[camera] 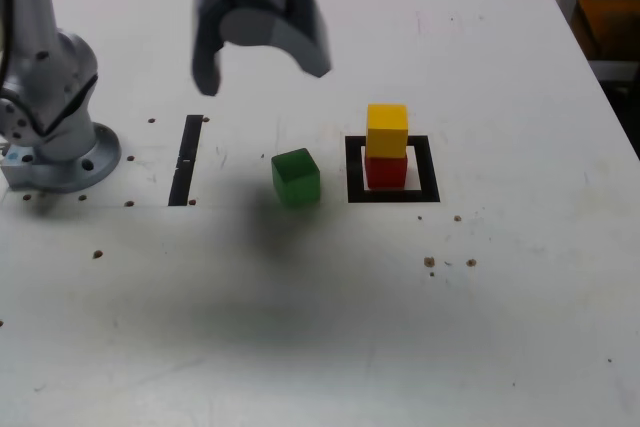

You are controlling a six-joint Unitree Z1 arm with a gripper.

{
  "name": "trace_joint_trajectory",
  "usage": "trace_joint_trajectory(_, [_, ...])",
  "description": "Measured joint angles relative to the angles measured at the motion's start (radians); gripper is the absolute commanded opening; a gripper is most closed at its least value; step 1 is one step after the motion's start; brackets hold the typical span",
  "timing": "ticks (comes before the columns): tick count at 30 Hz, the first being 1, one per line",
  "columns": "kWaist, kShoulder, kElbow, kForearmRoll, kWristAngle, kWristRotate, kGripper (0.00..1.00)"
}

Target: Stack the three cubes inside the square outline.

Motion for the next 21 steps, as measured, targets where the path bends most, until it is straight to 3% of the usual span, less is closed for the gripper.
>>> trace_joint_trajectory(11, [0.001,0.032,0.179,-0.248,-0.134,-0.027,1.00])
trace_joint_trajectory(15, [0.001,0.067,0.187,-0.268,-0.149,-0.033,1.00])
trace_joint_trajectory(21, [0.001,0.095,0.227,-0.337,-0.139,-0.044,1.00])
